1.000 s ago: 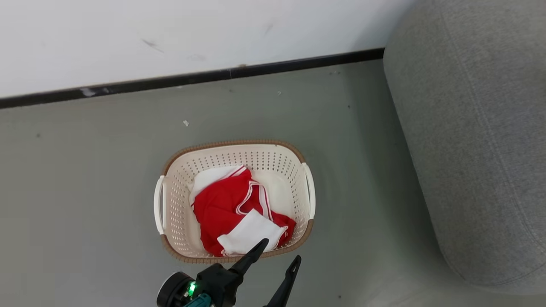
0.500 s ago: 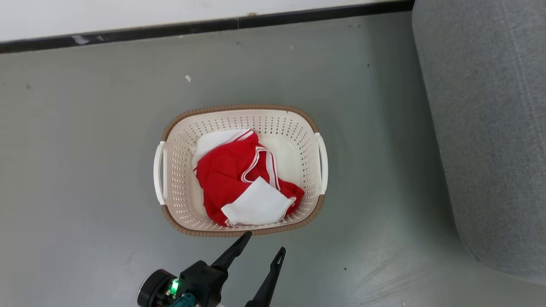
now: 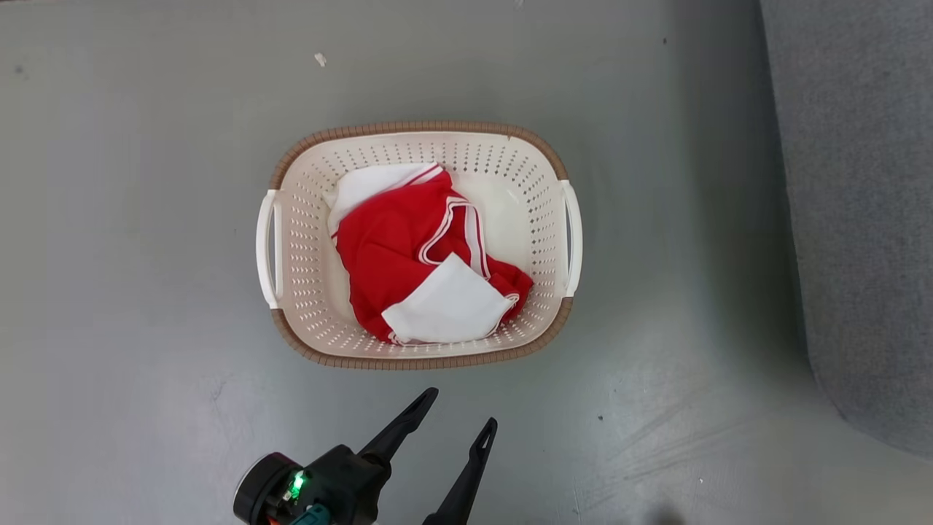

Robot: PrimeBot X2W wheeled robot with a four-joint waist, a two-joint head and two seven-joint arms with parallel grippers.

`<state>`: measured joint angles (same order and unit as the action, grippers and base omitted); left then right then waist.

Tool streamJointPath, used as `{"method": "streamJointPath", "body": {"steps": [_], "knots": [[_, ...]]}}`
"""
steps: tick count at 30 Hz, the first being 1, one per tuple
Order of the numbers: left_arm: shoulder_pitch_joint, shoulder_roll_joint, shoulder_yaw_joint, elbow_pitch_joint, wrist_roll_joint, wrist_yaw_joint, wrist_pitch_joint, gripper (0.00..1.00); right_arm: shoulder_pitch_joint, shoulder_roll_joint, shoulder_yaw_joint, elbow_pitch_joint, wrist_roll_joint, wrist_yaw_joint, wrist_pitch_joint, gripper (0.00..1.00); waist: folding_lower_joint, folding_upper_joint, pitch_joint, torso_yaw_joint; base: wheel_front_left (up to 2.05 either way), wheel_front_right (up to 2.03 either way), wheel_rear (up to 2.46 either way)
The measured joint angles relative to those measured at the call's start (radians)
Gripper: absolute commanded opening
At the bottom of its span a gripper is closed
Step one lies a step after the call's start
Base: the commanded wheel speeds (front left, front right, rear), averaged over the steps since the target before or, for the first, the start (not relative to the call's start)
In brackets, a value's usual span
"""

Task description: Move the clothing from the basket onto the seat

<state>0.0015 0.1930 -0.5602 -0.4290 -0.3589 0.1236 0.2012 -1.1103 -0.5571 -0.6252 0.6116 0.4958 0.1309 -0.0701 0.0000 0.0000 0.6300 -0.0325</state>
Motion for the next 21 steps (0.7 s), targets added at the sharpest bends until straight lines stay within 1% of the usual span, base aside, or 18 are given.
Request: {"method": "streamJointPath", "body": {"steps": [12,16,21], "knots": [[-0.012,0.001,0.0,-0.046,0.002,-0.003,-0.001,1.0,-0.121,-0.06,0.0,0.054,-0.025,0.0,0.0,0.0,0.0,0.0,0.105,0.009,0.0,0.0,0.0],[-0.037,0.0,0.003,-0.071,0.011,-0.012,-0.01,1.0,-0.129,-0.066,-0.014,0.097,-0.026,0.0,-0.007,0.0,0.0,0.0,0.148,0.007,0.0,0.0,0.0],[-0.056,0.003,0.017,-0.083,0.023,-0.012,-0.018,1.0,-0.129,-0.061,-0.022,0.139,-0.028,0.0,-0.028,0.0,0.0,0.0,0.189,0.001,0.0,0.0,0.0]]}}
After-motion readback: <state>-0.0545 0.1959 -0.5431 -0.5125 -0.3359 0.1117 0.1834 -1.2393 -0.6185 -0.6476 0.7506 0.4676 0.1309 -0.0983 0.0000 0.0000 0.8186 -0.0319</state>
